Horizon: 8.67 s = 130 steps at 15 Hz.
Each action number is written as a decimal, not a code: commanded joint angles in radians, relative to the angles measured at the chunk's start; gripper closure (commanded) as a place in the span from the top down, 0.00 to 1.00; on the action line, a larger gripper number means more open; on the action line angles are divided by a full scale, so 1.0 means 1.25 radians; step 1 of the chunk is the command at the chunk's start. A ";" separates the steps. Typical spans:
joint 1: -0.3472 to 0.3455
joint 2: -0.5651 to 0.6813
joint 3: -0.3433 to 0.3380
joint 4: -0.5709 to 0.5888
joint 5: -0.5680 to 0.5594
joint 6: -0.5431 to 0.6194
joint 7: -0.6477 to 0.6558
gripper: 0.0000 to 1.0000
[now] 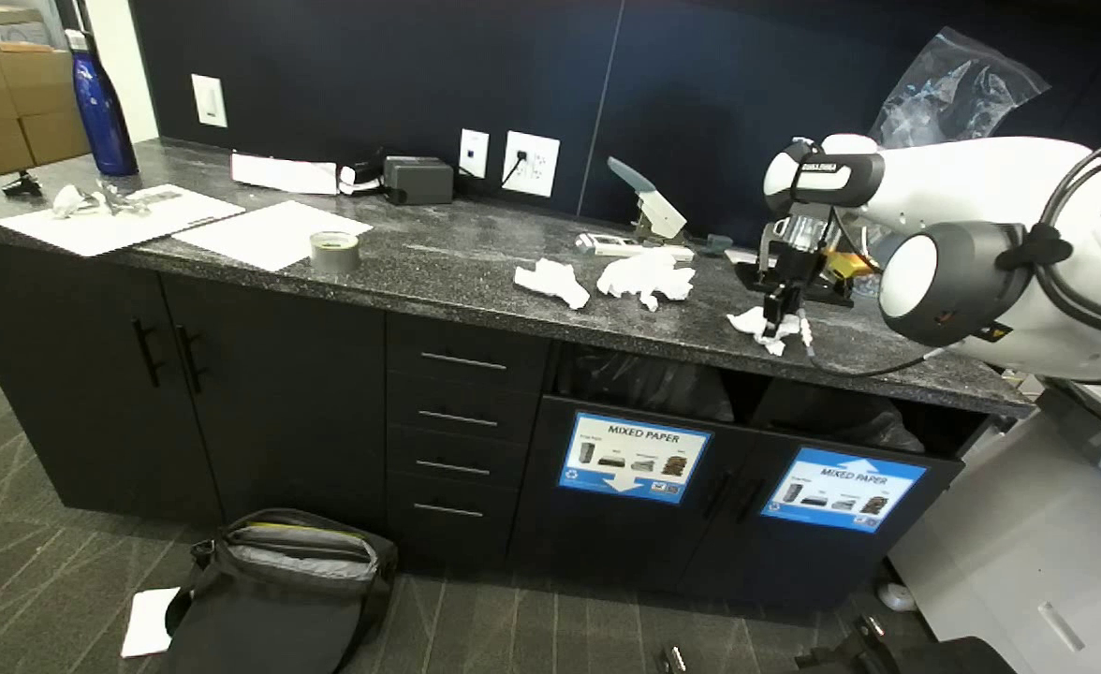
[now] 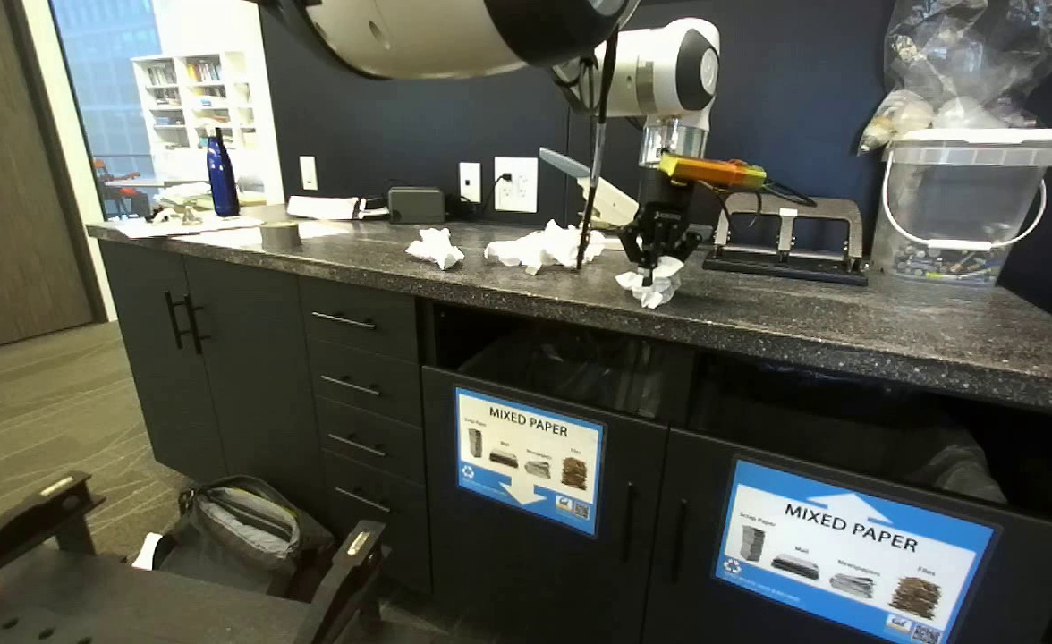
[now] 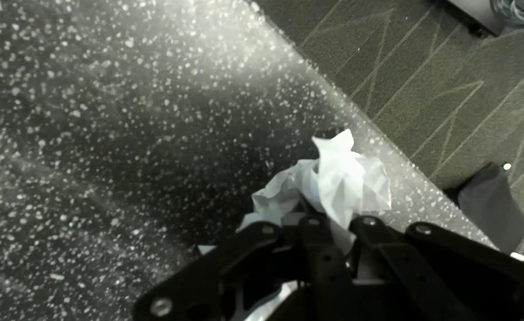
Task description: Place one paper from the counter inside the waste bin on the right, place four papers from the counter inside the bin on the left
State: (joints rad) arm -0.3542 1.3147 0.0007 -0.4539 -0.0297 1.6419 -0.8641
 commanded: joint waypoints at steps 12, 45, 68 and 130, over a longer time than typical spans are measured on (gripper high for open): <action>0.028 -0.002 0.028 -0.020 0.019 -0.011 -0.051 0.08; 0.052 0.042 0.017 0.024 0.019 -0.351 -0.127 0.09; 0.120 -0.010 -0.093 -0.016 -0.097 -0.565 0.509 0.08; 0.148 -0.655 -0.045 -1.576 -0.155 1.186 0.583 0.08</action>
State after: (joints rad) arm -0.1311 0.4062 -0.0923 -2.4856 -0.2978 2.9610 -0.0927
